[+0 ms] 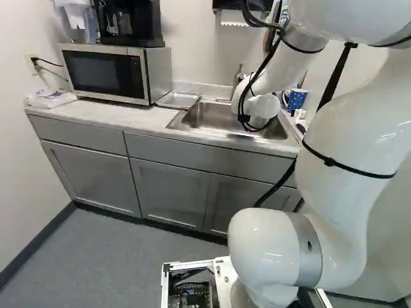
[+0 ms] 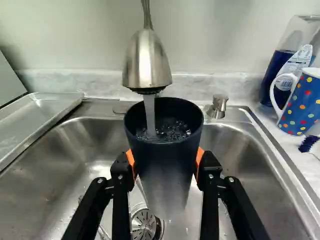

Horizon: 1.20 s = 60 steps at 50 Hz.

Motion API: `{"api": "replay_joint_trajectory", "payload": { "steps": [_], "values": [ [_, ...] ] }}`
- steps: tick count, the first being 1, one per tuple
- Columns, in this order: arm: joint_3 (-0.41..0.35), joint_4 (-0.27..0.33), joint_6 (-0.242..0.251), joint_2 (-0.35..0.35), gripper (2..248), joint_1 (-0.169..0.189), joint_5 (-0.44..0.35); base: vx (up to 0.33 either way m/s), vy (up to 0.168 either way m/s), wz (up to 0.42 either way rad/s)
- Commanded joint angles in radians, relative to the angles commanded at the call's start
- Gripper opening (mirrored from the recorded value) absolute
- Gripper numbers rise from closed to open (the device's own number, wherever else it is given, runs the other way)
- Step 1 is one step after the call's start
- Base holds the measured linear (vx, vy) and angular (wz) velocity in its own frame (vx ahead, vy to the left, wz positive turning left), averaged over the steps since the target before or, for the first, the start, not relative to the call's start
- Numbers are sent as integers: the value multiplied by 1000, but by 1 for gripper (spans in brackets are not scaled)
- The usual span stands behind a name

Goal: Rinse the cup and place it in the tray

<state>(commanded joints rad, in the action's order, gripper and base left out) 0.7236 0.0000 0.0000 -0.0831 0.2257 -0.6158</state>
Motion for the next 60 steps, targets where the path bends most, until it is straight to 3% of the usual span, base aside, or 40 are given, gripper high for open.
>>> {"api": "replay_joint_trajectory", "payload": {
  "steps": [44,60],
  "values": [
    [0,0,0,0,126,-1,0,0,0,0],
    [3,0,0,-3,126,-37,0,0,0,0]
  ]
}}
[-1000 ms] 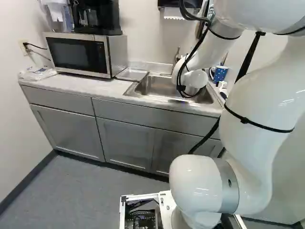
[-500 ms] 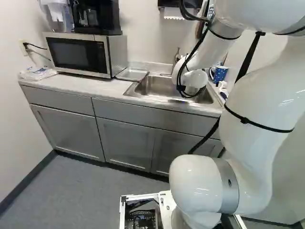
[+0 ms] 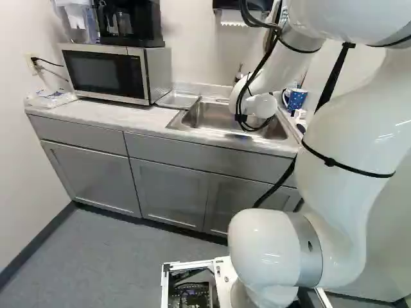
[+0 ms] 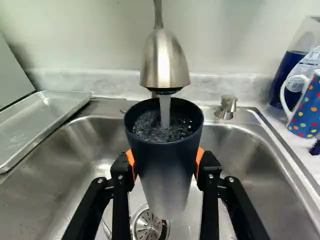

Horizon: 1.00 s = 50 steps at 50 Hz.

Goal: Rinse the cup and place it in the tray

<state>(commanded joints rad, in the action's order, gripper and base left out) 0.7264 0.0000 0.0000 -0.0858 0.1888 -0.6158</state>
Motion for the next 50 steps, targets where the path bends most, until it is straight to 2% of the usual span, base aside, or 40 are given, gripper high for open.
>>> {"api": "replay_joint_trajectory", "payload": {
  "steps": [50],
  "values": [
    [-29,0,0,28,126,-151,0,0,0,0]
  ]
}}
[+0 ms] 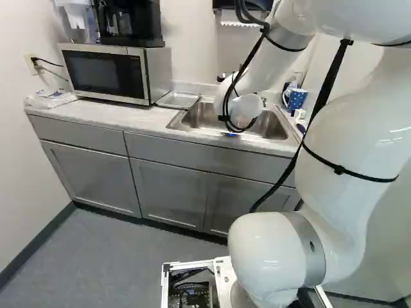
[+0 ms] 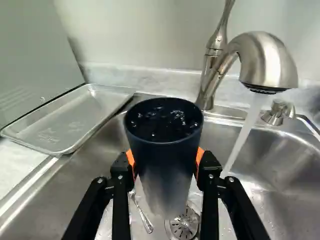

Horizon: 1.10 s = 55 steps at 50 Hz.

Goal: Rinse the cup and place it in the tray

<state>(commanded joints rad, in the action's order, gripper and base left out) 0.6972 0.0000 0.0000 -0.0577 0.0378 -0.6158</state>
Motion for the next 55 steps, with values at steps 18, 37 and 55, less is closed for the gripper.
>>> {"api": "replay_joint_trajectory", "payload": {
  "steps": [18,37,55],
  "values": [
    [5,0,0,10,126,-55,0,0,0,0],
    [25,0,0,31,126,-87,0,0,0,0],
    [35,0,0,62,126,-87,0,0,0,0]
  ]
}}
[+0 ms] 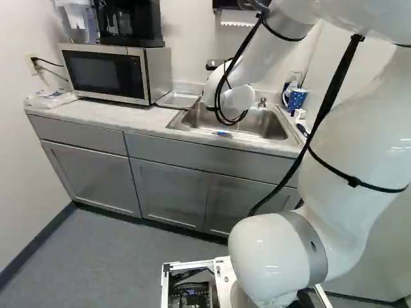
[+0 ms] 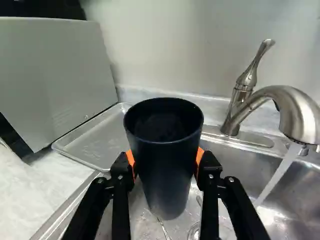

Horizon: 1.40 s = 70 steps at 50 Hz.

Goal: Rinse the cup and place it in the tray

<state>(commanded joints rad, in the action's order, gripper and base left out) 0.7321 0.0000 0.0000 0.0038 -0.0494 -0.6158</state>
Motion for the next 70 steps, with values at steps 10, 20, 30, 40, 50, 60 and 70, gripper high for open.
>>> {"api": "replay_joint_trajectory", "payload": {
  "steps": [10,20,30,40,50,60,70],
  "values": [
    [4,0,0,9,126,0,0,0,0,0],
    [4,0,-49,9,126,0,0,0,0,0],
    [4,0,-148,9,126,0,0,0,0,0],
    [4,0,-252,9,126,0,0,0,0,0],
    [4,0,-357,9,126,0,0,0,0,0],
    [4,0,-462,9,126,0,0,0,0,0],
    [4,0,-567,9,126,0,0,0,0,0]
  ]
}}
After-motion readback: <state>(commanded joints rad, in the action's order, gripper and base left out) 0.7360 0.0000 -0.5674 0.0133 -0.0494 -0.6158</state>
